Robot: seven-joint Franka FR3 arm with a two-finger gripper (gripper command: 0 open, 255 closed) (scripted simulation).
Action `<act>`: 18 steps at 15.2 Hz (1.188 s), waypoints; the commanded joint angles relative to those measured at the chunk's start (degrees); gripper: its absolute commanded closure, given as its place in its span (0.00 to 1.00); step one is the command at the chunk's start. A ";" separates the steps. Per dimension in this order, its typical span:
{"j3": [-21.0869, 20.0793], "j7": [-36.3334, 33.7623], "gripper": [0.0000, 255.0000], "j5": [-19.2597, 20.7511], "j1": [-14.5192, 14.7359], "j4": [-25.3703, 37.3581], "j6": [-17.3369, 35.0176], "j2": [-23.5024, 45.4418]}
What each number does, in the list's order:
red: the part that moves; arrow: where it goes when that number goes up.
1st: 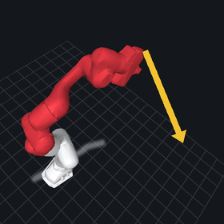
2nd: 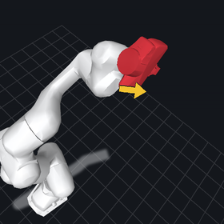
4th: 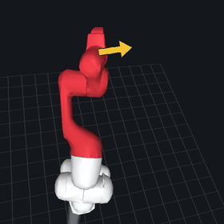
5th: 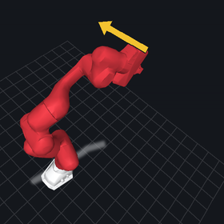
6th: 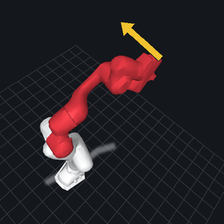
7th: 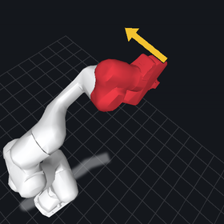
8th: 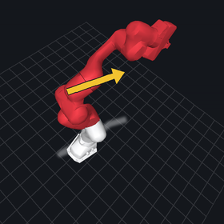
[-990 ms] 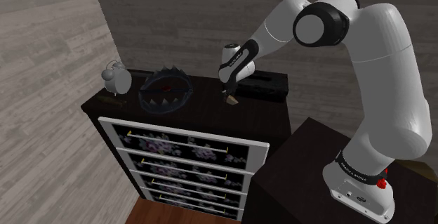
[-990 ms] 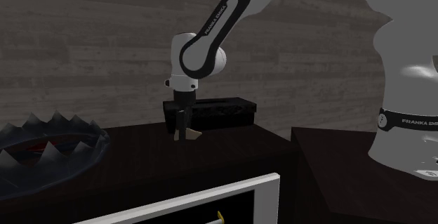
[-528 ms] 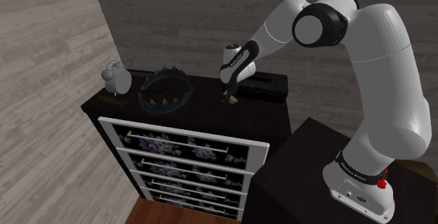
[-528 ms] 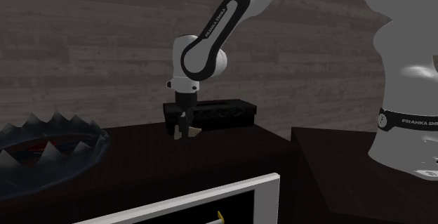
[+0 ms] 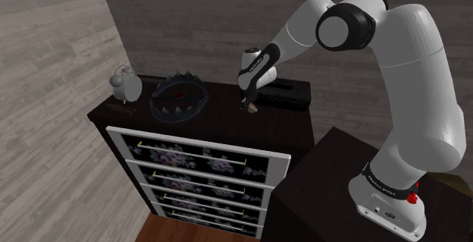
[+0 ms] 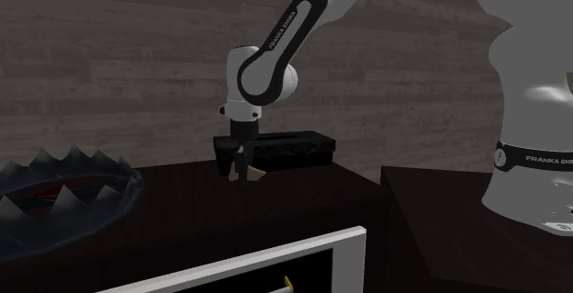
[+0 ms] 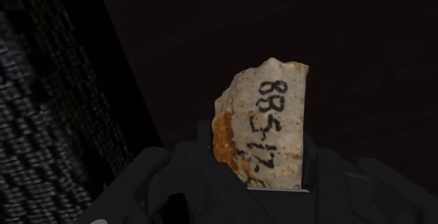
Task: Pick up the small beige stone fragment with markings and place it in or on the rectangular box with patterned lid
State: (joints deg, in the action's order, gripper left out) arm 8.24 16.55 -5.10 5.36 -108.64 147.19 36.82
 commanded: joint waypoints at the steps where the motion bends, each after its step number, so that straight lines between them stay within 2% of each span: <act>1: 0.21 -0.14 1.00 0.14 0.07 -0.22 -0.55 -0.55; 18: 1.65 -0.98 1.00 1.91 1.18 -0.80 -9.74 -10.36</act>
State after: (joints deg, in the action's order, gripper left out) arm 9.80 15.63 -3.32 6.47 -109.44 138.14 27.15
